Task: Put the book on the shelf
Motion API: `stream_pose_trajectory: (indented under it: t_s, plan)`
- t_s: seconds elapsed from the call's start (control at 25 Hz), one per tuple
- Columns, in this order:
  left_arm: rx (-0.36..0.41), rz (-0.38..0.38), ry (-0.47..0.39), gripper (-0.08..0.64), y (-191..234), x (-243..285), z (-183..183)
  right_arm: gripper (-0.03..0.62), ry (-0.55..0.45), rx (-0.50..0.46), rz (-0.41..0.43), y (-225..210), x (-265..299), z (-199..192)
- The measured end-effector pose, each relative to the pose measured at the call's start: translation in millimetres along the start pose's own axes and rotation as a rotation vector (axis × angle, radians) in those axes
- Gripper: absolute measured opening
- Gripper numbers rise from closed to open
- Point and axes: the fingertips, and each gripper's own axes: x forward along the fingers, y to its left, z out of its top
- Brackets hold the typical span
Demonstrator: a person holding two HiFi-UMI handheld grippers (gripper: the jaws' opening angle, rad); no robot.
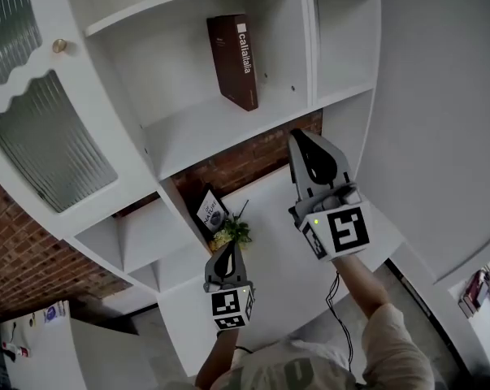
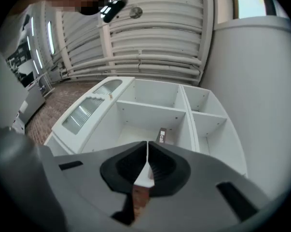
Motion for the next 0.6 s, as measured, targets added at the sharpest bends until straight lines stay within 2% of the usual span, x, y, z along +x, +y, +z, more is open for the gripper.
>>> stream_pose_trajectory:
  t_s: [0.08, 0.16, 0.32, 0.4, 0.48, 0.6]
  plan:
    - [0.005, -0.006, -0.006, 0.012, -9, -7, 0, 0.017, 0.065, -0.048, 0.006, 16, -40, -24]
    - [0.000, -0.009, -0.034, 0.012, -17, -14, 3, 0.015, 0.165, -0.039, 0.014, 31, -76, -55]
    - [-0.009, 0.000, -0.095, 0.012, -28, -24, 10, 0.015, 0.345, 0.163, -0.029, 62, -137, -124]
    - [0.004, -0.008, -0.103, 0.012, -37, -28, 11, 0.015, 0.436, 0.225, -0.043, 79, -167, -155]
    - [0.009, -0.018, -0.104, 0.012, -44, -32, 10, 0.015, 0.503, 0.231, -0.021, 93, -190, -170]
    - [-0.003, -0.011, -0.101, 0.012, -43, -37, 9, 0.014, 0.528, 0.192, 0.018, 99, -204, -170]
